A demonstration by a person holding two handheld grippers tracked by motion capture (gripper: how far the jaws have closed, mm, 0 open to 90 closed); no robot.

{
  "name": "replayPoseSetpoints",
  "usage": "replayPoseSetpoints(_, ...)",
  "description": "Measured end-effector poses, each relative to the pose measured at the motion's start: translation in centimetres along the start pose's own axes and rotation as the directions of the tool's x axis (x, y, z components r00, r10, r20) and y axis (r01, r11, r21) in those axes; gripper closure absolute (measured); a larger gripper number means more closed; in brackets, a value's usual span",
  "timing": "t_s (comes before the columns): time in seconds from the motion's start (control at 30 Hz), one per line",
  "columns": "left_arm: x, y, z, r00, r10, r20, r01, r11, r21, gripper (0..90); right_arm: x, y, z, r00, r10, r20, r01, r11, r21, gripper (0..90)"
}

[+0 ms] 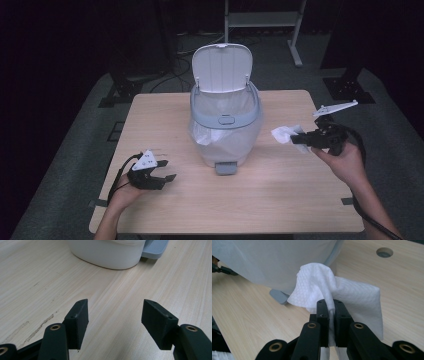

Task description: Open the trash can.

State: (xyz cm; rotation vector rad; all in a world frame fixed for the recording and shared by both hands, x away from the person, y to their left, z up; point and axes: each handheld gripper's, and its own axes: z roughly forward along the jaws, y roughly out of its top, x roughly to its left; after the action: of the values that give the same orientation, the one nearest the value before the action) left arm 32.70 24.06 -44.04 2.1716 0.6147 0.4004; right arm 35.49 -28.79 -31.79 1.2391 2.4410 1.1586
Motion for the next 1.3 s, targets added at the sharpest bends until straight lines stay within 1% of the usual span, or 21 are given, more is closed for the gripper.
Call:
replayPoseSetpoints(0.27,0.0,0.0,0.0,1.0000,-0.003,0.002,0.003,1.0000,0.002,37.2,0.2,2.1,-2.0,0.9998,-0.017,0.003,0.017,0.999,-0.029,83.6)
replayPoseSetpoints(0.33,0.0,0.0,0.0,1.0000,-0.004,0.000,0.004,1.0000,0.000,37.1,0.2,2.6,-2.5,0.9999,-0.015,0.006,0.015,0.999,-0.035,83.6)
replayPoseSetpoints(0.53,0.0,0.0,0.0,1.0000,-0.005,0.006,0.005,1.0000,0.002,37.1,0.3,4.0,-3.6,0.9997,-0.020,0.016,0.021,0.999,-0.044,83.6)
replayPoseSetpoints(0.63,0.0,0.0,0.0,1.0000,-0.004,0.005,0.004,1.0000,0.002,37.1,0.5,4.8,-4.0,0.9996,-0.026,0.003,0.027,0.998,-0.052,83.6)
replayPoseSetpoints(0.67,0.0,0.0,0.0,1.0000,-0.004,0.005,0.004,1.0000,0.002,37.1,0.5,4.8,-4.0,0.9996,-0.026,0.003,0.027,0.998,-0.052,83.6)
replayPoseSetpoints(0.73,0.0,0.0,0.0,1.0000,-0.003,0.004,0.003,1.0000,0.001,37.1,0.7,5.3,-4.3,0.9994,-0.034,0.001,0.034,0.998,-0.062,83.6)
replayPoseSetpoints(0.77,0.0,0.0,0.0,1.0000,-0.003,0.005,0.003,1.0000,0.002,37.1,1.1,6.0,-4.7,0.9990,-0.044,-0.002,0.044,0.997,-0.067,83.6)
replayPoseSetpoints(1.0,-0.1,-0.1,0.1,1.0000,-0.001,0.006,0.000,1.0000,0.005,37.0,2.4,8.4,-5.3,0.9961,-0.088,-0.004,0.088,0.994,-0.068,83.6)
replayPoseSetpoints(1.3,0.0,-0.2,0.0,1.0000,-0.002,0.004,0.002,1.0000,0.008,37.1,4.2,11.8,-4.9,0.9894,-0.144,-0.017,0.143,0.988,-0.061,83.6)
